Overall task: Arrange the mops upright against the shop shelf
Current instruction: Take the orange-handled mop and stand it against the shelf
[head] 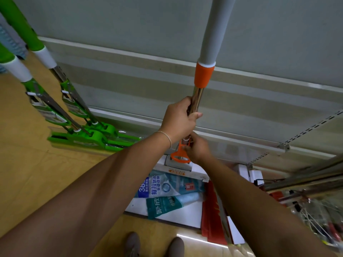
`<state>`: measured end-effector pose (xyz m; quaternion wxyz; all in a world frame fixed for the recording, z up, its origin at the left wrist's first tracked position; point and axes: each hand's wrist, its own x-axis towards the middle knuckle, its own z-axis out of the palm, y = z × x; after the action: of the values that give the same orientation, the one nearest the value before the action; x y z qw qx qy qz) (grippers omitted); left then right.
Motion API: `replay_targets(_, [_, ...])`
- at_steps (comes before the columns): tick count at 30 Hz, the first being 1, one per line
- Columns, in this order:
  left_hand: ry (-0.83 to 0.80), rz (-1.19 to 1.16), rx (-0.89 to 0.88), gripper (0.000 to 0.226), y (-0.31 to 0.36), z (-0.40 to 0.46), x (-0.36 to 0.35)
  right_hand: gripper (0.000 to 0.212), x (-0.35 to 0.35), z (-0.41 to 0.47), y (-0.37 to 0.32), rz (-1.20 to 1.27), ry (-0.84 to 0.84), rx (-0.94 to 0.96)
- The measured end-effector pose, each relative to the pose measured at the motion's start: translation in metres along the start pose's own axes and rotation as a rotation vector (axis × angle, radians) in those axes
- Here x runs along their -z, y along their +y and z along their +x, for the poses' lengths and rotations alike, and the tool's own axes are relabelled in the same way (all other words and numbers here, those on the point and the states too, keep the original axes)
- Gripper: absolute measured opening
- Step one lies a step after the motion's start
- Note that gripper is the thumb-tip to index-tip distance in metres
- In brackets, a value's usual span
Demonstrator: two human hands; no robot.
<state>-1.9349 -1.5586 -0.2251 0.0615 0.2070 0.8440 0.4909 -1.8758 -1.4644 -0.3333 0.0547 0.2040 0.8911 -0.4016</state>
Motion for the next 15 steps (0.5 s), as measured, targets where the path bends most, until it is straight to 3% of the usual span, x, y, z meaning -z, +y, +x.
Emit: replay_targets(15, [-0.004,0.024,-0.044,0.023,-0.006,0.029,-0.003,0.037,0.012,0.028,0.002,-0.030,0.041,0.071])
